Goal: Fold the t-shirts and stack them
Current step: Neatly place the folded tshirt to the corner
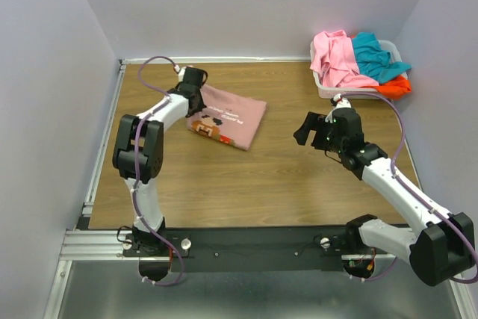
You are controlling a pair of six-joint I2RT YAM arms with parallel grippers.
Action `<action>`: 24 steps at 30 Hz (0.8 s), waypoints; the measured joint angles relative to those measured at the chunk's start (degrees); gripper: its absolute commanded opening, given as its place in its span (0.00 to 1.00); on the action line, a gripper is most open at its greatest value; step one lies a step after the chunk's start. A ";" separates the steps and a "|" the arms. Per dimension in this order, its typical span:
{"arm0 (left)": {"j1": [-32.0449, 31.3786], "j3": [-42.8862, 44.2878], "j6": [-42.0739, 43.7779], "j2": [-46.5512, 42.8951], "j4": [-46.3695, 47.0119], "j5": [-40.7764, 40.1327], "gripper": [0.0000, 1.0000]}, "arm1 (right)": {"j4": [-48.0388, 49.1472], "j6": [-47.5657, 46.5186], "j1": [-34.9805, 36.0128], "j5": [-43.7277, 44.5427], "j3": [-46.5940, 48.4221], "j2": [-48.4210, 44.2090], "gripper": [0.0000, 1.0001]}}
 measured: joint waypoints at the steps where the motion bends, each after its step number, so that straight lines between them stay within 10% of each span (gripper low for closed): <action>1: 1.01 1.14 0.35 0.26 -0.28 -0.85 0.00 | -0.07 -0.13 0.00 0.35 0.00 0.04 1.00; 24: 29.77 42.91 6.25 26.32 -10.64 -8.20 0.00 | -1.57 -1.09 0.00 7.76 -0.13 2.29 1.00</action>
